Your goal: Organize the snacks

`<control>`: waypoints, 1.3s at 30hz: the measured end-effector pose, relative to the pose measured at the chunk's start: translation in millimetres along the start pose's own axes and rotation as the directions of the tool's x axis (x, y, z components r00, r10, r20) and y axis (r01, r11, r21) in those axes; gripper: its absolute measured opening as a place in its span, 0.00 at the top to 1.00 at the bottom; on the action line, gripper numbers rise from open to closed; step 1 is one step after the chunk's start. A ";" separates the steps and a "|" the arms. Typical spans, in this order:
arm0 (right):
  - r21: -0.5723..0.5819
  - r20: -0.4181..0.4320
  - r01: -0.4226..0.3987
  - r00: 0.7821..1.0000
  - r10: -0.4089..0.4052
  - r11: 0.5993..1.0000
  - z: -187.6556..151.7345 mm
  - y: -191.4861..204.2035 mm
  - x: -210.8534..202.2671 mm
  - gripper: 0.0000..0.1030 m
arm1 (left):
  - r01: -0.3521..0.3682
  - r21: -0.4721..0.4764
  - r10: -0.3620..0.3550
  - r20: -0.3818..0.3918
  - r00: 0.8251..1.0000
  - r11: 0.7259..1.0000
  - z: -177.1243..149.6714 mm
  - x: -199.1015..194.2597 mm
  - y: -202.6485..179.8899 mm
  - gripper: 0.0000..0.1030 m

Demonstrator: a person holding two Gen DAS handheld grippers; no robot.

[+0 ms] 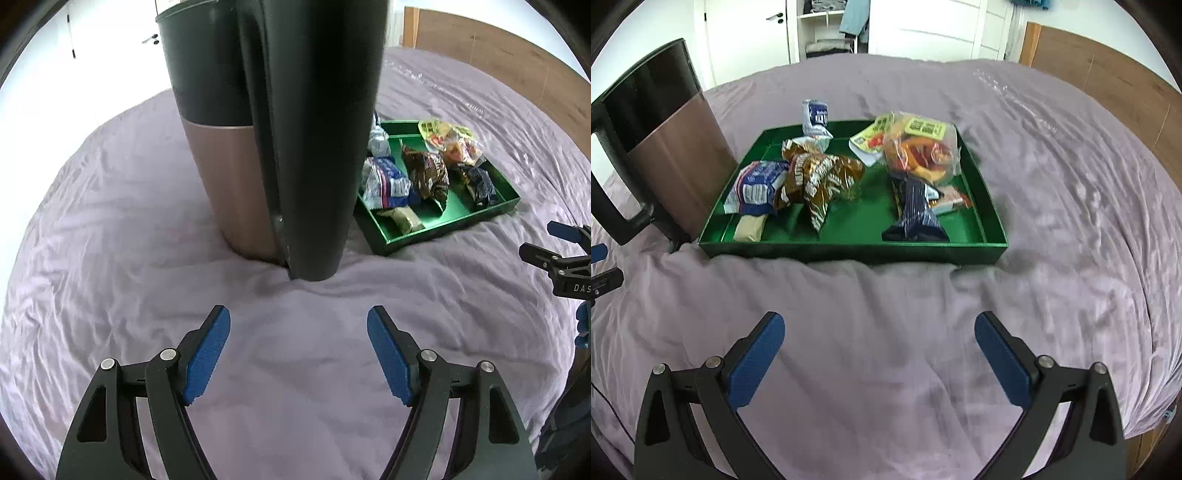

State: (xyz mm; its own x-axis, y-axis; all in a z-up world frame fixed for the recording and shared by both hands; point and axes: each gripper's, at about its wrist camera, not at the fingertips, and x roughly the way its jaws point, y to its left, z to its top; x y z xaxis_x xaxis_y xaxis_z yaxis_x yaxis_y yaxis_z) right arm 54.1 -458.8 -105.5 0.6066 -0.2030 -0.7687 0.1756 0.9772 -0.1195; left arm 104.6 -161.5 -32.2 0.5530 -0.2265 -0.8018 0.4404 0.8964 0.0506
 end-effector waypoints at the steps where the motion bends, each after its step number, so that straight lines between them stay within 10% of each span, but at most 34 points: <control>1: -0.001 0.011 0.000 1.000 0.000 1.000 -0.2 0.6 0.1 0.00 | -0.004 0.000 0.004 0.016 1.000 1.000 -2.3 1.1 -0.7 0.31; 20: -0.040 0.170 0.002 0.985 0.005 0.999 -12.6 2.8 -2.8 0.00 | -0.113 -0.059 0.123 0.221 0.967 0.992 -34.4 -9.3 -2.8 0.31; 39: -0.070 0.238 -0.011 0.971 0.028 0.997 -21.9 -12.8 -19.9 0.00 | -0.091 -0.103 0.111 0.206 0.972 0.990 -32.4 -16.9 -10.6 0.31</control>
State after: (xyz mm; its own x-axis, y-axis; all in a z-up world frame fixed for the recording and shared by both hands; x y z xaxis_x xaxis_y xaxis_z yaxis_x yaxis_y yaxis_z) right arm 22.8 -466.0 -102.5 0.7785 -0.1851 -0.5998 0.1139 0.9813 -0.1549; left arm 67.7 -154.9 -38.5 0.7323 -0.1992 -0.6512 0.3128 0.9478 0.0618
